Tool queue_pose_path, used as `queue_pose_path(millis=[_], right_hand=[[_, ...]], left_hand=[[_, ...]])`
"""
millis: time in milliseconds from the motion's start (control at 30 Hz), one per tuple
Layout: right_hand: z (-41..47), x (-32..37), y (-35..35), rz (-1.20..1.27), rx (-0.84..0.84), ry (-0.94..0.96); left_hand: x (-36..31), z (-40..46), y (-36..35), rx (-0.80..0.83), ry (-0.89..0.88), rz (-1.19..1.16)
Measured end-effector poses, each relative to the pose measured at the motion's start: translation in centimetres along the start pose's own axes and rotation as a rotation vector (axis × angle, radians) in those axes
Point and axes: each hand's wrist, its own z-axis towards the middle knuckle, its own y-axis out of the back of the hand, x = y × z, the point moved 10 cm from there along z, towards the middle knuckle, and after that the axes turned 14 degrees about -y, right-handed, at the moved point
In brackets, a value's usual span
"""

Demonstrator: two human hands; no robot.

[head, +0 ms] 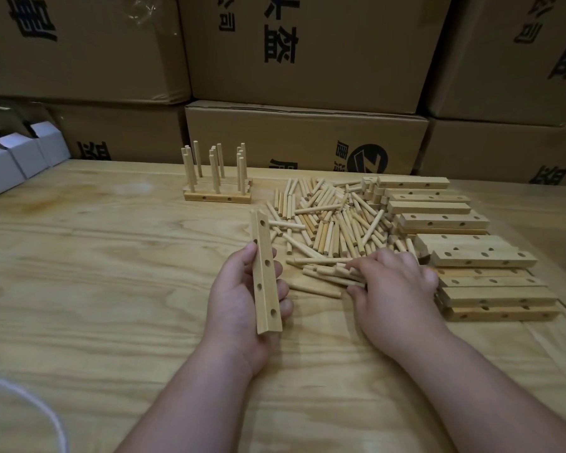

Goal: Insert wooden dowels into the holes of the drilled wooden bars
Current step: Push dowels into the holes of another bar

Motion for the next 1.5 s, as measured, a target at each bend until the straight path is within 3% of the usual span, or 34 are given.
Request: queue_pose_path(millis=[367, 633, 733, 833, 1067, 1333, 1500], right_hand=[[0.2, -0.3, 1.4, 0.122, -0.058, -0.022], [-0.4, 0.1, 3.6, 0.365, -0.158, 0.062], [-0.9, 0.3, 4.4, 0.561, -0.160, 0.106], [-1.3, 0.7, 4.6, 0.717, -0.112, 0.151], [-1.2, 1.1, 2.5, 0.706, 0.034, 0.144], [-0.7, -0.2, 3.2, 0.915, 0.036, 0.040], [0.1, -0.8, 3.4, 1.076, 0.153, -0.088]], left_hand=[[0.1, 0.1, -0.1, 0.018, -0.005, 0.002], [0.3, -0.2, -1.0, 0.121, -0.013, 0.061], [0.4, -0.2, -1.2, 0.139, -0.018, 0.080], [0.5, -0.3, -1.5, 0.164, -0.018, 0.088], [0.6, -0.8, -2.0, 0.226, 0.001, 0.139], [1.0, -0.7, -2.0, 0.274, -0.018, 0.218], [0.9, -0.8, -2.0, 0.267, -0.023, 0.229]])
